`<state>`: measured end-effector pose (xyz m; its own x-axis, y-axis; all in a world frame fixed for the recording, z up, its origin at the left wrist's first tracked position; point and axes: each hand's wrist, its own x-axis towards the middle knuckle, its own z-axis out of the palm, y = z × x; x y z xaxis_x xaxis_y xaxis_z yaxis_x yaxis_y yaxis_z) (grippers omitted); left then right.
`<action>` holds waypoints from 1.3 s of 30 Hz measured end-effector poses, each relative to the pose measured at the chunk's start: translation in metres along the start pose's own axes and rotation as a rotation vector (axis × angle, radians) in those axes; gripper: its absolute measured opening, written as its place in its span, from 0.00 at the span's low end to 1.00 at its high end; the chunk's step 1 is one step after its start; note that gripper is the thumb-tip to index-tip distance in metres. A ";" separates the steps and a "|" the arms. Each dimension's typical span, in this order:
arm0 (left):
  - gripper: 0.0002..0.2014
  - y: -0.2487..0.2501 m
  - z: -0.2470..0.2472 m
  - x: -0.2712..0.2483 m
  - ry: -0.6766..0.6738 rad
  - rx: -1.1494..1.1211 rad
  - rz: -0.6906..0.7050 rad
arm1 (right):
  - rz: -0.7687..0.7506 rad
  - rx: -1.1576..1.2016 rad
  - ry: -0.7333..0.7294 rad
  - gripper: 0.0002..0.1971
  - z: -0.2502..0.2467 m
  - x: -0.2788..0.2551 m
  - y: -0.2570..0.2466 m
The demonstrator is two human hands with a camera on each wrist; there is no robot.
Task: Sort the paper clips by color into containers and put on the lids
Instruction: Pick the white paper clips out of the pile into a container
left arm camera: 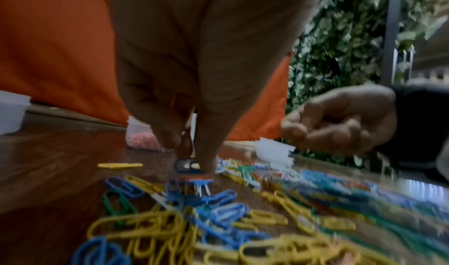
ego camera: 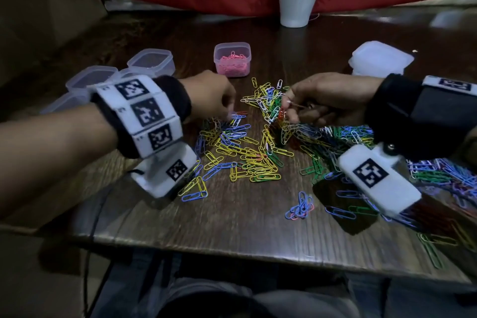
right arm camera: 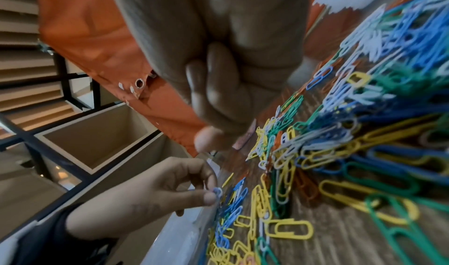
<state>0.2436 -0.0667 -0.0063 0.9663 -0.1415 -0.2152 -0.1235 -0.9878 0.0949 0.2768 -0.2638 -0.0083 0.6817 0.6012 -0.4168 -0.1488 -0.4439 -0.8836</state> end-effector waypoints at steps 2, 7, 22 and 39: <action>0.08 -0.011 -0.006 -0.005 -0.013 -0.125 -0.022 | 0.002 -0.014 0.004 0.13 0.005 0.008 -0.004; 0.09 -0.028 -0.006 -0.013 -0.051 -0.344 -0.103 | -0.023 -0.403 0.006 0.21 0.025 0.027 -0.014; 0.11 -0.015 -0.002 0.004 -0.176 0.223 0.071 | -0.349 -1.247 0.045 0.11 0.047 0.068 -0.025; 0.18 -0.025 -0.018 -0.024 -0.101 -0.291 -0.072 | -0.160 -1.006 0.040 0.05 0.037 0.076 -0.021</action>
<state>0.2277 -0.0378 0.0144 0.9409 -0.0919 -0.3260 0.0285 -0.9376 0.3465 0.3051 -0.1841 -0.0296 0.6671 0.6882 -0.2854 0.6050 -0.7239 -0.3315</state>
